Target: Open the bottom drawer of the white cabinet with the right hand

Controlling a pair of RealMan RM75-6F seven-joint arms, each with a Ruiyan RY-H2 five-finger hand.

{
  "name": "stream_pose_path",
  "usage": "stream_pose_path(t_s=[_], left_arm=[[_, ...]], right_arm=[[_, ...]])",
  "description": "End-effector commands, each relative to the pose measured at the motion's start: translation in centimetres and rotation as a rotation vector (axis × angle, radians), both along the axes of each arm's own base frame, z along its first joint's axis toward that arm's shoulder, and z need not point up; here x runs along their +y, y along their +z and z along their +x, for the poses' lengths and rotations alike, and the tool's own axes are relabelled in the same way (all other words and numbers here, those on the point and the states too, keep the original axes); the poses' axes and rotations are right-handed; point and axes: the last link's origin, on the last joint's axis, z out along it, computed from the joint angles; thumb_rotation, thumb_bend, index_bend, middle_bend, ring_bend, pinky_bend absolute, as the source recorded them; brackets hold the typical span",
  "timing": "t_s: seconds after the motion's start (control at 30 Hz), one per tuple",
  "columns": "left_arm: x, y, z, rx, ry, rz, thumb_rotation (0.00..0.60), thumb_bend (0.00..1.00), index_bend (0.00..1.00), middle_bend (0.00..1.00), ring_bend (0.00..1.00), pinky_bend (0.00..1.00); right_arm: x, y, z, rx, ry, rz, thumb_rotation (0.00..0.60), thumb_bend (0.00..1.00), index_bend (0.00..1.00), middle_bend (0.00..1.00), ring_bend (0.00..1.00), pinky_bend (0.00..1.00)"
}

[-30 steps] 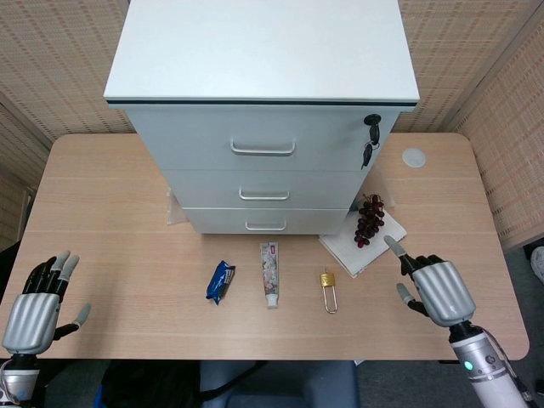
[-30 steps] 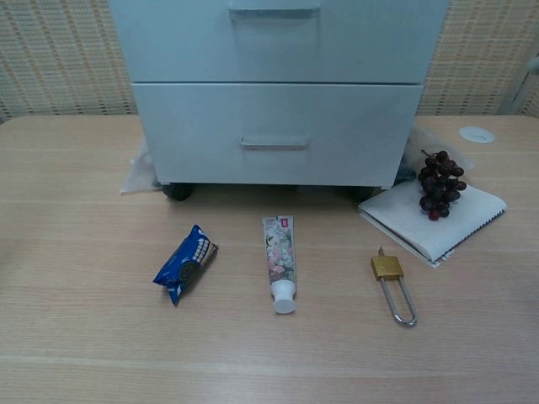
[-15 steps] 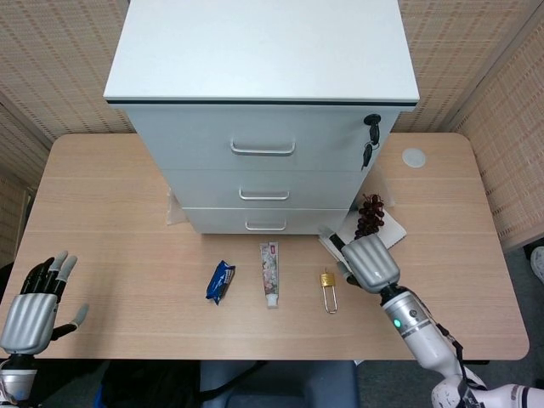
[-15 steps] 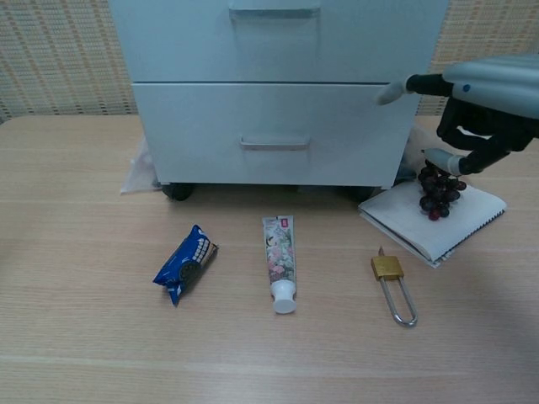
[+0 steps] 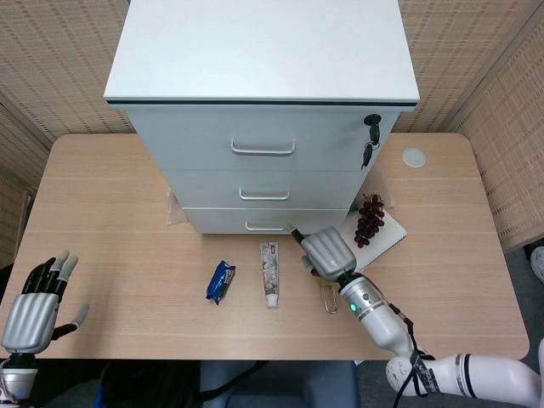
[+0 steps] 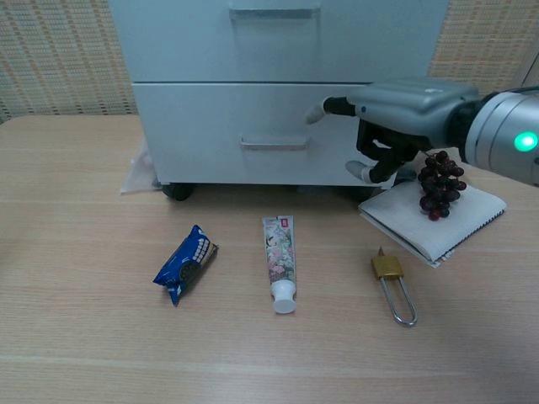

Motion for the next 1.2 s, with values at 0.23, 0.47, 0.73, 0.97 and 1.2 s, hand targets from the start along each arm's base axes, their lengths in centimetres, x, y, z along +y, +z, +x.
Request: stream_pose_path(t_s=[0.23,0.47,0.73,0.97,1.2], left_arm=[[-0.1,0.1,-0.1,0.002,0.005,0.002,0.600,0.31,0.03,0.00,0.00,0.09],[0.0,0.0,-0.3,0.003,0.011,0.001,0.600,0.31,0.03,0.00,0.00,0.09],[-0.1,0.0,-0.4,0.005,0.016,0.001,0.600,0.31,0.03,0.00,0.00,0.09],[-0.1,-0.1,-0.4,0.004,0.015,-0.002,0.600,0.31,0.03,0.00,0.00,0.09],[0.0,-0.1,-0.3,0.007,0.011,-0.003,0.600,0.31,0.03,0.00,0.00,0.09]], right_arm=[[-0.9,-1.7,0.5,0.030,-0.008,0.028,0.600,0.43,0.12,0.88,0.92,0.90],[-1.5,-2.7,0.9,0.046,-0.007,0.044,0.600,0.43,0.12,0.87,0.92,0.90],[-1.5,-3.3,1.2,0.070,0.002,0.056,0.600,0.43,0.12,0.87,0.92,0.90],[-1.0,-3.1,1.0,0.084,0.010,0.064,0.600,0.43,0.13,0.87,0.92,0.90],[-1.1,-2.9,0.8,0.083,0.004,0.059,0.600,0.43,0.13,0.87,0.92,0.90]])
